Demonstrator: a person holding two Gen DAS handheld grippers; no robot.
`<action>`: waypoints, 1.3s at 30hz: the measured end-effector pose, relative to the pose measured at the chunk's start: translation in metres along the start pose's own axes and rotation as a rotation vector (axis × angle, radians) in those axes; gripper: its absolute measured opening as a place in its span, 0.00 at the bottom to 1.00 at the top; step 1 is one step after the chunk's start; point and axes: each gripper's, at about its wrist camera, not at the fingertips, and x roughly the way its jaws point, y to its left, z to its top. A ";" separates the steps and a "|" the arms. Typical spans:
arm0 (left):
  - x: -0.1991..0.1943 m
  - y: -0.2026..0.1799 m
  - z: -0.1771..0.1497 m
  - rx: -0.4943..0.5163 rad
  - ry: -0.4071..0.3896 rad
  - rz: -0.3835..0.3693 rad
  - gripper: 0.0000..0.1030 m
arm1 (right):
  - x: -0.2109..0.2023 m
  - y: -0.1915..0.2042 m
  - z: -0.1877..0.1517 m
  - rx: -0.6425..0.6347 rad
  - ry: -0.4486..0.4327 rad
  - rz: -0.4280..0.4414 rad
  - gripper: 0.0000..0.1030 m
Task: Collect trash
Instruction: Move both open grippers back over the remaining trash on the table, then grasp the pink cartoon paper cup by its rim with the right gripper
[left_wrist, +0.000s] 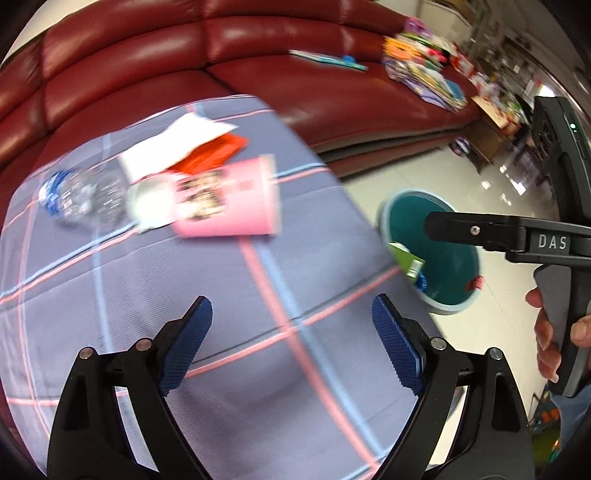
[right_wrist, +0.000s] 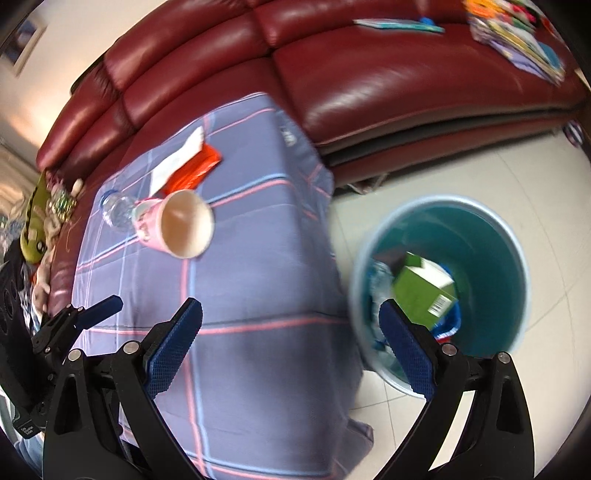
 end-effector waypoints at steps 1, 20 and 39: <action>-0.002 0.009 -0.001 -0.014 -0.002 0.006 0.82 | 0.004 0.009 0.004 -0.017 0.005 0.003 0.94; -0.020 0.136 -0.012 -0.254 -0.042 0.078 0.82 | 0.067 0.108 0.038 -0.167 0.065 0.028 0.94; -0.014 0.182 -0.019 -0.328 -0.047 0.067 0.82 | 0.103 0.149 0.049 -0.223 0.069 -0.005 0.71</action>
